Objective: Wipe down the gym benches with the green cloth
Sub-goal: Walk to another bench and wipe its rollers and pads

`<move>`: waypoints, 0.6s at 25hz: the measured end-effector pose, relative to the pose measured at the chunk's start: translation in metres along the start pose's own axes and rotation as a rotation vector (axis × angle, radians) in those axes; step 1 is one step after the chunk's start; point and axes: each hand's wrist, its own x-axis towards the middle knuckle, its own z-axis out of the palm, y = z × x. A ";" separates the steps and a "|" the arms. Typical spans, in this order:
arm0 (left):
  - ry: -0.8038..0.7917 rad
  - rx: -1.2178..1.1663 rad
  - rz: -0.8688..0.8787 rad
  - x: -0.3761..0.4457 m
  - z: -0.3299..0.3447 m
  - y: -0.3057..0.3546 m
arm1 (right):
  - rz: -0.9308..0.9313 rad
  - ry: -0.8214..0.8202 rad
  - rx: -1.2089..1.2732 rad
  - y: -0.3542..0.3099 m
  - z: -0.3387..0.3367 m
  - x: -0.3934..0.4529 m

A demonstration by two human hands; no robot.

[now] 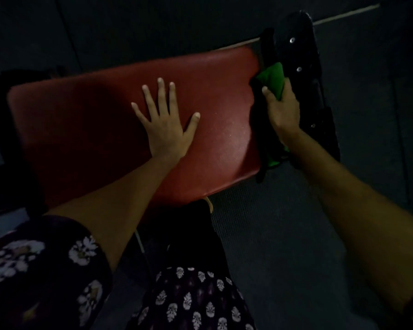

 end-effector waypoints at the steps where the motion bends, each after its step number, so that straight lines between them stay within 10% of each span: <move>1: -0.006 -0.005 -0.010 0.001 0.001 0.001 | -0.003 -0.010 0.014 0.005 -0.004 -0.009; 15: 0.102 -0.031 0.048 0.013 0.014 -0.006 | 0.024 -0.090 -0.032 -0.050 0.010 0.064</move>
